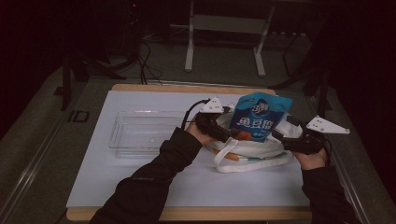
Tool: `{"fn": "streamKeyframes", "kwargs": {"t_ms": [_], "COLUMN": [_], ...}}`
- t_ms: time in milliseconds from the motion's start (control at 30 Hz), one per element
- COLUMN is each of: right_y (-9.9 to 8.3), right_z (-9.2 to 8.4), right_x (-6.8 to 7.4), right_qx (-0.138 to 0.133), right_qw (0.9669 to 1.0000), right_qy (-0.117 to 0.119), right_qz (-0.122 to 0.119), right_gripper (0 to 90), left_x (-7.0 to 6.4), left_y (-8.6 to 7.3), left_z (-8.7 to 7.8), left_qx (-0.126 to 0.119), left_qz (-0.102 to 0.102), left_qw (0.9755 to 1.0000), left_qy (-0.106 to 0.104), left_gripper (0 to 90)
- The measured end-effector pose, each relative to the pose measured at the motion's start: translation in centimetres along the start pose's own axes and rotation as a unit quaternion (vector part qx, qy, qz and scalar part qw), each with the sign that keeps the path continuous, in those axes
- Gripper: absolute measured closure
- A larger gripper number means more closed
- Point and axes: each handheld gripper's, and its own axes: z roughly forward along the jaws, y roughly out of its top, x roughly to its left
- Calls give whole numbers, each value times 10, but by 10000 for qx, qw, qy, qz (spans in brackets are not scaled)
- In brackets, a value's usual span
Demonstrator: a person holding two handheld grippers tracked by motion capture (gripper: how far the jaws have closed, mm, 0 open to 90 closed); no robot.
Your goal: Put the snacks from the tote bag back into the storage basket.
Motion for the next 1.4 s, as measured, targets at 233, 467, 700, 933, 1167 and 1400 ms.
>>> {"fn": "streamKeyframes", "kwargs": {"t_ms": [233,467,700,933,1167,1400], "right_y": [-1,2,2,4,5,8], "right_z": [11,20,32,43,49,53], "right_x": [-12,-19,-24,-24,-27,-25], "right_qx": [46,59,217,260,262,389], "right_qw": [9998,9991,9986,9971,9960,9955], "right_qy": [179,414,476,706,839,864], "right_qz": [-3,43,38,89,188,39], "right_gripper": [170,198,223,315,364,521], "left_x": [10,14,15,17,20,18], "left_y": [5,8,9,8,6,10], "left_z": [12,21,28,36,39,46], "left_qx": [32,114,34,158,175,310], "left_qz": [-88,-90,36,-79,-175,-193], "left_qw": [10000,9999,10000,9998,9996,9992], "left_qy": [-18,-8,17,-112,-156,-154], "left_gripper": [62,147,223,348,519,563]}}
